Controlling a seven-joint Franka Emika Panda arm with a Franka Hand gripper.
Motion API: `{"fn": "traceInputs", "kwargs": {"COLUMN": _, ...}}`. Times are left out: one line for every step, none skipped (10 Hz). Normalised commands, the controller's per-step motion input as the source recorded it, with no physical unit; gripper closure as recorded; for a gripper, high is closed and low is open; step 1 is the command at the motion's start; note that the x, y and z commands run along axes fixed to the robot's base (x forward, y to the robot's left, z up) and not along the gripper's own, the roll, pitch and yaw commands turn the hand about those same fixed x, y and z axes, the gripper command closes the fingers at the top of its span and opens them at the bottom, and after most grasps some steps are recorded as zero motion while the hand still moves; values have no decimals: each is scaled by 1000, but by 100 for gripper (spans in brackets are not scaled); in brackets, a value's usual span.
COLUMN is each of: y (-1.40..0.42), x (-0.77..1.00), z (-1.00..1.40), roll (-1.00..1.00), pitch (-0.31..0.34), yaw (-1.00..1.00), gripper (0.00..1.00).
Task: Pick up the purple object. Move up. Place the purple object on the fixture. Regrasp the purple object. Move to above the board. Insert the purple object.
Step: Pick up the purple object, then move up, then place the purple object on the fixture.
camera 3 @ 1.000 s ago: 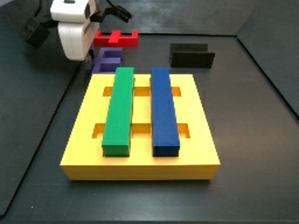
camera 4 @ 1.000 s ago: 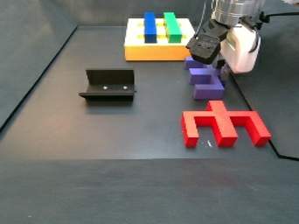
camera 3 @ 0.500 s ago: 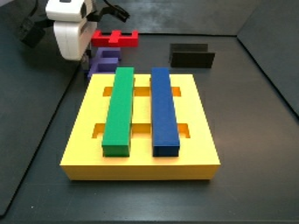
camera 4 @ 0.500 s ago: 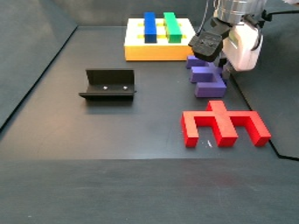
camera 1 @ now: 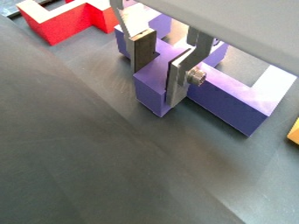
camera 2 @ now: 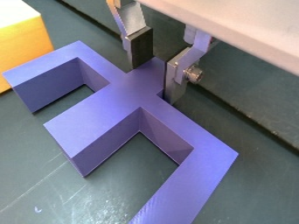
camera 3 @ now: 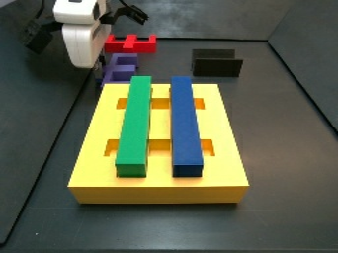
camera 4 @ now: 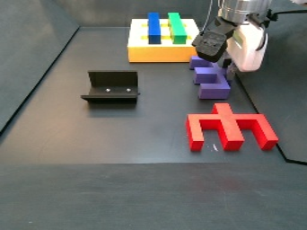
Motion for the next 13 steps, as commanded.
{"fn": "traceInputs", "kwargs": {"y": 0, "x": 0, "z": 0, "roll": 0, "pitch": 0, "yaw": 0, "gripper": 100}}
{"fn": "traceInputs", "kwargs": {"y": 0, "x": 0, "z": 833, "roll": 0, "pitch": 0, "yaw": 0, "gripper": 100}}
{"fn": "traceInputs", "kwargs": {"y": 11, "x": -3, "z": 811, "roll": 1, "pitch": 12, "yaw": -21, "gripper": 100}}
{"fn": "traceInputs", "kwargs": {"y": 14, "x": -63, "z": 547, "roll": 7, "pitch": 105, "yaw": -31, "gripper": 100}}
{"fn": "traceInputs", "kwargs": {"y": 17, "x": -61, "z": 378, "roll": 9, "pitch": 102, "yaw": -23, "gripper": 100}}
{"fn": "traceInputs", "kwargs": {"y": 17, "x": 0, "z": 0, "roll": 0, "pitch": 0, "yaw": 0, "gripper": 100}}
{"fn": "traceInputs", "kwargs": {"y": 6, "x": 17, "z": 0, "roll": 0, "pitch": 0, "yaw": 0, "gripper": 100}}
{"fn": "traceInputs", "kwargs": {"y": 91, "x": 220, "z": 0, "roll": -9, "pitch": 0, "yaw": 57, "gripper": 100}}
{"fn": "traceInputs", "kwargs": {"y": 294, "x": 214, "z": -43, "roll": -451, "pitch": 0, "yaw": 314, "gripper": 100}}
{"fn": "traceInputs", "kwargs": {"y": 243, "x": 280, "z": -6, "roll": -414, "pitch": 0, "yaw": 466, "gripper": 100}}
{"fn": "traceInputs", "kwargs": {"y": 111, "x": 357, "z": 0, "roll": -346, "pitch": 0, "yaw": 491, "gripper": 100}}
{"fn": "traceInputs", "kwargs": {"y": 0, "x": 371, "z": 0, "roll": -277, "pitch": 0, "yaw": 546, "gripper": 100}}
{"fn": "traceInputs", "kwargs": {"y": 0, "x": 406, "z": 26, "roll": -226, "pitch": 0, "yaw": 549, "gripper": 100}}
